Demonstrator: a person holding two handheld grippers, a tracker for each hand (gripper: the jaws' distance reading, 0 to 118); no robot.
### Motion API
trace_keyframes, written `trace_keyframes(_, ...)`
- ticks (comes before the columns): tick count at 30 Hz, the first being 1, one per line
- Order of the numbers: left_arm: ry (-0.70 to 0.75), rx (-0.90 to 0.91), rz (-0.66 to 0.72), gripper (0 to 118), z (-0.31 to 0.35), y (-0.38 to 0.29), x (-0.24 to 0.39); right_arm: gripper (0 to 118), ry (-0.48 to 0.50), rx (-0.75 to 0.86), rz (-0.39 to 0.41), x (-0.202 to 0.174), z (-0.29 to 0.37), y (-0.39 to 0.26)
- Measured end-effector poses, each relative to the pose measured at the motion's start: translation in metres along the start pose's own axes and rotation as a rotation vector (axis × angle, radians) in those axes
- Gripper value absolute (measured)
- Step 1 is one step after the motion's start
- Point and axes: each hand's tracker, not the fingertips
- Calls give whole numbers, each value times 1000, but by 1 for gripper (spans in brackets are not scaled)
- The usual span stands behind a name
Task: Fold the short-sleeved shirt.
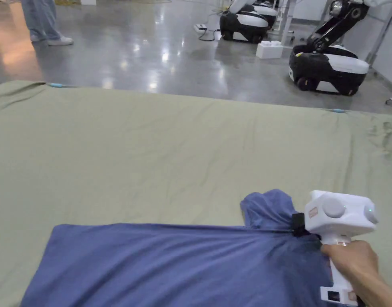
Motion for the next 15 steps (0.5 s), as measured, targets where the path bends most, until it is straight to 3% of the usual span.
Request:
trace_keyframes(1,-31,7,9,57,-32,30,-9,23,34,25,8,15,-1,6)
trace_keyframes(2,14,-34,9,98,-70,59,-1,8,102,14,-19,16,4,4)
trace_keyframes(3,88,-101,15,118,-108,81,-7,8,120,1,-30,15,4,2)
trace_keyframes(7,262,-287,52,118,-248,113,-54,7,117,6,-42,16,-1,-8)
trace_keyframes(9,398,-415,-19,118,-297,100,-63,7,110,13,-37,15,-3,-13)
trace_keyframes(14,506,-598,-187,112,-341,53,-80,7,121,31,-71,13,3,-11)
trace_keyframes(15,519,-489,-240,112,-332,58,-72,7,124,31,-60,12,5,-9)
